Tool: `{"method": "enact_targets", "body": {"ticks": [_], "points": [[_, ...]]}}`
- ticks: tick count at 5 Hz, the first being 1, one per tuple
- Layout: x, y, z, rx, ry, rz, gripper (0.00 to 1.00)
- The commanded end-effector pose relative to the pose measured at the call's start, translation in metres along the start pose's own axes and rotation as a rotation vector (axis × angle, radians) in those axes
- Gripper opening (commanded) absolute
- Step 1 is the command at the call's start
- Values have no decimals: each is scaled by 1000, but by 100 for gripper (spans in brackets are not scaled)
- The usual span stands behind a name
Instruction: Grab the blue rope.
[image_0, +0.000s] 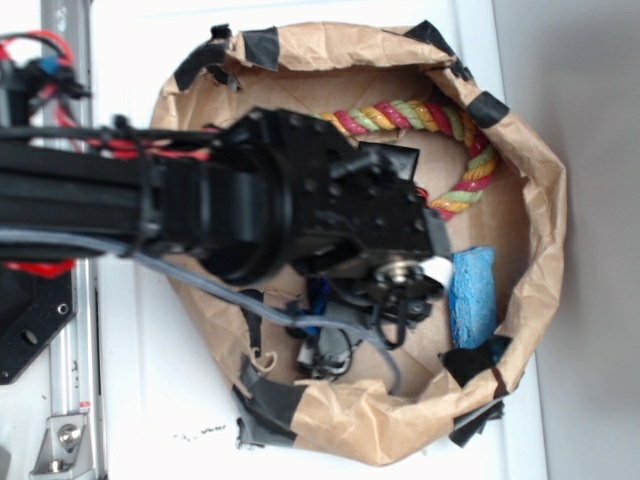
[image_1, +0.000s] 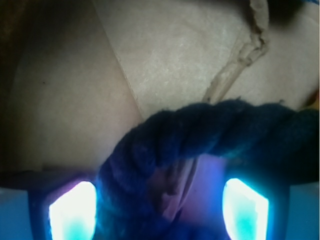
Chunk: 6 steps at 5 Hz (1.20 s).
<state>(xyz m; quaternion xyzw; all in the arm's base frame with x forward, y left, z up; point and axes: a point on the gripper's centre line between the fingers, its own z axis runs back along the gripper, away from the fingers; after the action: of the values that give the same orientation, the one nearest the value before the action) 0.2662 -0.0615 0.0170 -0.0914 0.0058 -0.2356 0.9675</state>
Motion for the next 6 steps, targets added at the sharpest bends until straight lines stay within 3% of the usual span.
{"method": "enact_targets", "body": {"ticks": [1,3,5,6], "points": [[-5,-18,-22,64,54,-52,0],[-5,-15,4,113,-21,22,0],[-3,-2,104,157,-223,276,0],[-6,1,140,181,-207,352,0]]}}
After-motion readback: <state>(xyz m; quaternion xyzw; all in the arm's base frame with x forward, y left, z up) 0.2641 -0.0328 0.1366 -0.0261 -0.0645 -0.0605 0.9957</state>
